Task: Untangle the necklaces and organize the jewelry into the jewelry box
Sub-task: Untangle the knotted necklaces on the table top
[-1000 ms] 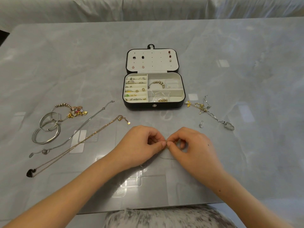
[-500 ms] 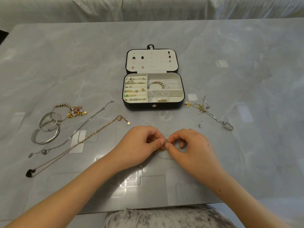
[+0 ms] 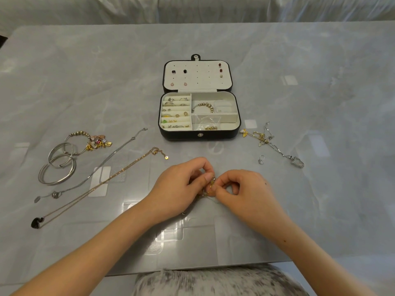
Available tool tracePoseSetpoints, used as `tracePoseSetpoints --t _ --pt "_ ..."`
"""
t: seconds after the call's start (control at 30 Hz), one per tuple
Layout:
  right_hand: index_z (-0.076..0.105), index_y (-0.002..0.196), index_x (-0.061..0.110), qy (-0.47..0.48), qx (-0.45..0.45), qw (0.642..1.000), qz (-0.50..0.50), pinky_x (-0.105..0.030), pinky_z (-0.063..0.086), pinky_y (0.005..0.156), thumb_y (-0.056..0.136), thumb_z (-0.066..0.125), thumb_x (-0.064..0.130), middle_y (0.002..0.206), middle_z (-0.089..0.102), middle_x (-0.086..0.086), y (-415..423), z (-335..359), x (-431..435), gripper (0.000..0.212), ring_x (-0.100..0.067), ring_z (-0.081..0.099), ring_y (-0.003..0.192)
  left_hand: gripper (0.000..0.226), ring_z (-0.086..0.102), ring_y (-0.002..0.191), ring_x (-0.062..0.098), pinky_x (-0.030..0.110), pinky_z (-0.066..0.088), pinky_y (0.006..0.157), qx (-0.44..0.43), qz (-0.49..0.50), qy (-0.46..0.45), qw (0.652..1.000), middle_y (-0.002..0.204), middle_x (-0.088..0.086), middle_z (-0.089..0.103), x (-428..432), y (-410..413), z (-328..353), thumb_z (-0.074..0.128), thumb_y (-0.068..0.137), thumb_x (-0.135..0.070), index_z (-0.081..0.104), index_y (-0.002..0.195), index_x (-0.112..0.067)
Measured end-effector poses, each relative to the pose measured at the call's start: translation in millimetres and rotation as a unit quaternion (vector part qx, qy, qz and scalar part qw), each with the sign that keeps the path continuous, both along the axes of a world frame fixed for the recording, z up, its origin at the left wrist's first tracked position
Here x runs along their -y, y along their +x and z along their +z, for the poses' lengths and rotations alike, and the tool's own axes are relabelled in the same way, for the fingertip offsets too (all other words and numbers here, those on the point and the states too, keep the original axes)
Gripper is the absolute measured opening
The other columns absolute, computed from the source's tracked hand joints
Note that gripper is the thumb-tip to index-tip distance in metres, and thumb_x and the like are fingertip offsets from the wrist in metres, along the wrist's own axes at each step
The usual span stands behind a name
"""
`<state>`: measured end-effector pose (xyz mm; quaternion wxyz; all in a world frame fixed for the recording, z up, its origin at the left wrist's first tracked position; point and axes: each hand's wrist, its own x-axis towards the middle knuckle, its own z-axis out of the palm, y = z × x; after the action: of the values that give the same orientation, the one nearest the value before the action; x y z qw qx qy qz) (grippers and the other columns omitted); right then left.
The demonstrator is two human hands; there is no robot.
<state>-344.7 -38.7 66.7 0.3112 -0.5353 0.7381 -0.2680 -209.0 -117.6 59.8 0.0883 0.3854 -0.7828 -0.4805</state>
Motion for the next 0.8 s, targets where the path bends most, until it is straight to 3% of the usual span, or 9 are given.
tracePoseSetpoints --t 0.27,0.5,0.6,0.8 --pt "0.068 0.060 0.024 0.011 0.057 0.998 -0.035 -0.009 0.034 0.051 0.080 0.062 0.014 0.037 0.045 0.025 4 8 -2 0.023 0.007 0.048 0.049 0.009 0.065 0.068 0.011 0.040 0.051 0.077 -0.007 -0.010 0.029 1.000 0.067 -0.009 0.071 1 1 1 0.052 0.094 -0.024 0.057 0.086 -0.022" --pt "0.071 0.061 0.022 0.024 0.119 0.988 -0.095 -0.012 0.029 0.045 0.075 0.068 0.015 0.038 0.044 0.014 -2 -5 -2 0.015 -0.002 0.038 0.043 0.014 0.066 0.072 0.016 0.043 0.050 0.081 0.002 -0.006 0.068 0.998 0.070 -0.004 0.072 2 2 2 0.049 0.096 -0.022 0.058 0.086 -0.018" --pt "0.071 0.062 0.022 0.030 0.153 0.982 -0.105 -0.013 0.029 0.045 0.073 0.070 0.016 0.040 0.043 0.012 -4 -6 -2 0.013 -0.002 0.037 0.043 0.011 0.065 0.072 0.012 0.037 0.050 0.081 0.019 -0.015 0.065 0.998 0.068 -0.007 0.071 1 2 4 0.054 0.092 -0.020 0.059 0.083 -0.022" --pt "0.070 0.060 0.028 0.023 0.121 0.990 -0.073 -0.014 0.027 0.045 0.073 0.070 0.018 0.039 0.042 0.011 -5 -9 -2 0.017 -0.005 0.033 0.044 0.005 0.065 0.071 0.017 0.034 0.050 0.076 0.026 -0.019 0.068 0.997 0.065 -0.006 0.071 2 3 6 0.063 0.085 -0.016 0.063 0.081 -0.019"
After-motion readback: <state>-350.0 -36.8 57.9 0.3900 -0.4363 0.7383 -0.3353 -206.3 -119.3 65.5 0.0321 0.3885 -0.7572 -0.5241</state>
